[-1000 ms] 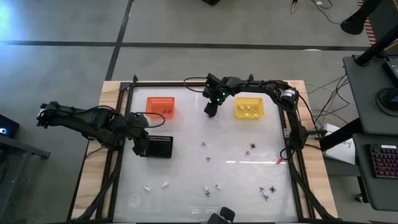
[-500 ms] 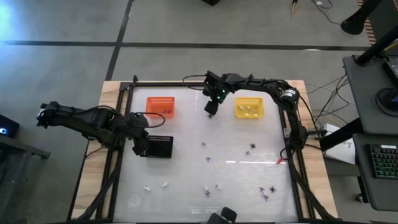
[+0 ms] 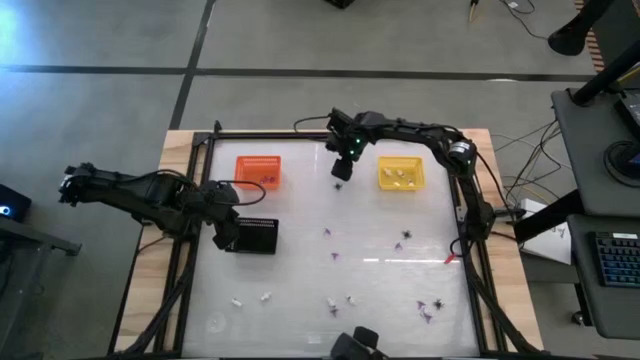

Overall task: Sort Halloween decoration
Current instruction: Put the violet witch hat into the orange bin

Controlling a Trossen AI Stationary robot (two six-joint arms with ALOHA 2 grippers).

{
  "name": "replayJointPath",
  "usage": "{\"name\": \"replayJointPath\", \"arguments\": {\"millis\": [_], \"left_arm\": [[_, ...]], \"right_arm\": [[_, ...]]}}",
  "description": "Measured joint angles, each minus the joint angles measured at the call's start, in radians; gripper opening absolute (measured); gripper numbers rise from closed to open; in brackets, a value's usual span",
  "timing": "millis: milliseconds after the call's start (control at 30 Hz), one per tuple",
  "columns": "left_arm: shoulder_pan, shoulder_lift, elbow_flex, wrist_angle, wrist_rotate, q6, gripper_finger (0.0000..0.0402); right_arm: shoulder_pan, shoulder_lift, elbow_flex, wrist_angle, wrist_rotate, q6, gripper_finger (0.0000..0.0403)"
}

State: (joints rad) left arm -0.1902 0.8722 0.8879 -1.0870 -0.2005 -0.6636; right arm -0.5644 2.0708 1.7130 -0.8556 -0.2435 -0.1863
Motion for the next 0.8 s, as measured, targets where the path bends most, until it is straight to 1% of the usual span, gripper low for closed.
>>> {"name": "replayJointPath", "arguments": {"millis": [167, 800], "left_arm": [[0.000, 0.000, 0.000, -0.001, 0.000, 0.000, 0.0096], [0.000, 0.000, 0.000, -0.001, 0.000, 0.000, 0.0096]], "right_arm": [[0.002, 0.040, -0.001, -0.019, 0.000, -0.059, 0.0141], [0.005, 0.043, 0.013, 0.052, 0.000, -0.077, 0.0141]]}}
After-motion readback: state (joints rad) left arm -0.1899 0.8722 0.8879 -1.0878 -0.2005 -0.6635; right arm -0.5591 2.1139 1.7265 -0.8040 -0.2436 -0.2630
